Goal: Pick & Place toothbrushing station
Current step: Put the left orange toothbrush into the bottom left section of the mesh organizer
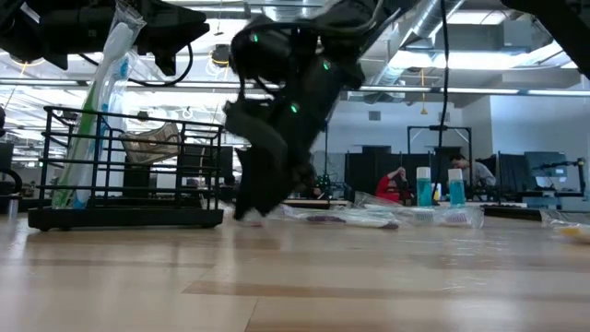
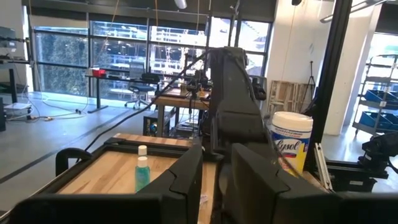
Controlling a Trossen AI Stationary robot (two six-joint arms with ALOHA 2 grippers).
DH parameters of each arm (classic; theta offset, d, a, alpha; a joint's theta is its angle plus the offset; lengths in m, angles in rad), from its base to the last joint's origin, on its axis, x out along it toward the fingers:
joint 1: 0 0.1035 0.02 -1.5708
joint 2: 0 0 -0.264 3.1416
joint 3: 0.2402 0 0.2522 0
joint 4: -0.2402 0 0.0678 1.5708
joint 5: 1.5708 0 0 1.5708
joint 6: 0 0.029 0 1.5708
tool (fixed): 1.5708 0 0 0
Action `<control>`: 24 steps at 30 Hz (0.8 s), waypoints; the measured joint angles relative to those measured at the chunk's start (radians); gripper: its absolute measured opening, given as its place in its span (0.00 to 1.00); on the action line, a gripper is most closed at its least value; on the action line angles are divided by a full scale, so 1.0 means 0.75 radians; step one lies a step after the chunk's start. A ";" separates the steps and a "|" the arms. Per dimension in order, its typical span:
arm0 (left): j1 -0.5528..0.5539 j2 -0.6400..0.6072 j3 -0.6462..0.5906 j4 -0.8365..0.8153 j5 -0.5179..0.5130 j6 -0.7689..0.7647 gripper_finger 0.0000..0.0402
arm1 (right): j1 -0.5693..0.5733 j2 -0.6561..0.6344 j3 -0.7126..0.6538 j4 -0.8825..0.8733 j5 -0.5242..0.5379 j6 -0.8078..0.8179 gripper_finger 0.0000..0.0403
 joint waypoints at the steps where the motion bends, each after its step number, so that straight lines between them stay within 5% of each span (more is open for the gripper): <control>1: 0.000 0.000 0.000 -0.001 0.000 0.000 0.20 | 0.001 0.016 0.003 0.023 0.000 0.005 0.52; 11: 0.000 0.001 0.000 0.000 0.000 0.000 0.20 | -0.003 0.065 0.007 -0.019 0.043 0.047 0.45; 24: 0.000 0.001 0.000 0.000 0.000 0.000 0.20 | -0.006 0.055 0.002 -0.061 0.136 0.051 0.03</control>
